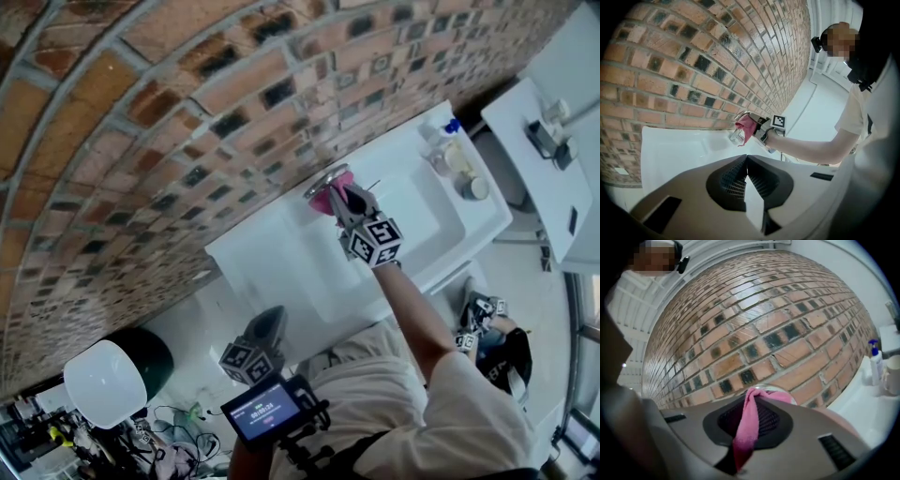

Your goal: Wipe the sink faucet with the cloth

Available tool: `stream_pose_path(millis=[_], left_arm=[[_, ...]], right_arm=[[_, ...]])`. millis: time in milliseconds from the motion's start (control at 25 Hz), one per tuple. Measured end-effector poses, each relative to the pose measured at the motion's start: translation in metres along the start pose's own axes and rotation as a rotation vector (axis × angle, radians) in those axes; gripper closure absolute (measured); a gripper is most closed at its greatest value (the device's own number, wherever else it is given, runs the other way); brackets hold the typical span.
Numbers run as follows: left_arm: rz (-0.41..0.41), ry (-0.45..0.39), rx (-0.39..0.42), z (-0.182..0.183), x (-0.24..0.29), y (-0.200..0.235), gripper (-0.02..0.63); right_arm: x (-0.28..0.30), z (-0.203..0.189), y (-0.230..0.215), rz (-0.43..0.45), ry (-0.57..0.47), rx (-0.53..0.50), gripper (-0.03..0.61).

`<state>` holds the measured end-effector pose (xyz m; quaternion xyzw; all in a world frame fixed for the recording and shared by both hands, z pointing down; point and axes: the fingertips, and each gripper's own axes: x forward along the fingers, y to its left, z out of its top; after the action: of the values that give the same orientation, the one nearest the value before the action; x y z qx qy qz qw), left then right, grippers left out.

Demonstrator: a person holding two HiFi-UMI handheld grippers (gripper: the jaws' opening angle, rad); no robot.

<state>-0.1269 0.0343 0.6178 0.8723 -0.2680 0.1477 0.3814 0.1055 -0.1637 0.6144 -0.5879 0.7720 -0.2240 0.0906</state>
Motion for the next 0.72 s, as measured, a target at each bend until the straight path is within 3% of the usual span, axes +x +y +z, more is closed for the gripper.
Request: stream_pose_path(millis=[320, 720], left_arm=[[-0.004, -0.001, -0.003, -0.002, 0.006, -0.003, 0.626], [-0.003, 0.004, -0.024, -0.005, 0.012, 0.003, 0.626]], right_arm=[[0.003, -0.019, 0.029, 0.043, 0.108, -0.376, 0.537], [0.009, -0.053, 0.05, 0.144, 0.188, -0.633, 0.537]])
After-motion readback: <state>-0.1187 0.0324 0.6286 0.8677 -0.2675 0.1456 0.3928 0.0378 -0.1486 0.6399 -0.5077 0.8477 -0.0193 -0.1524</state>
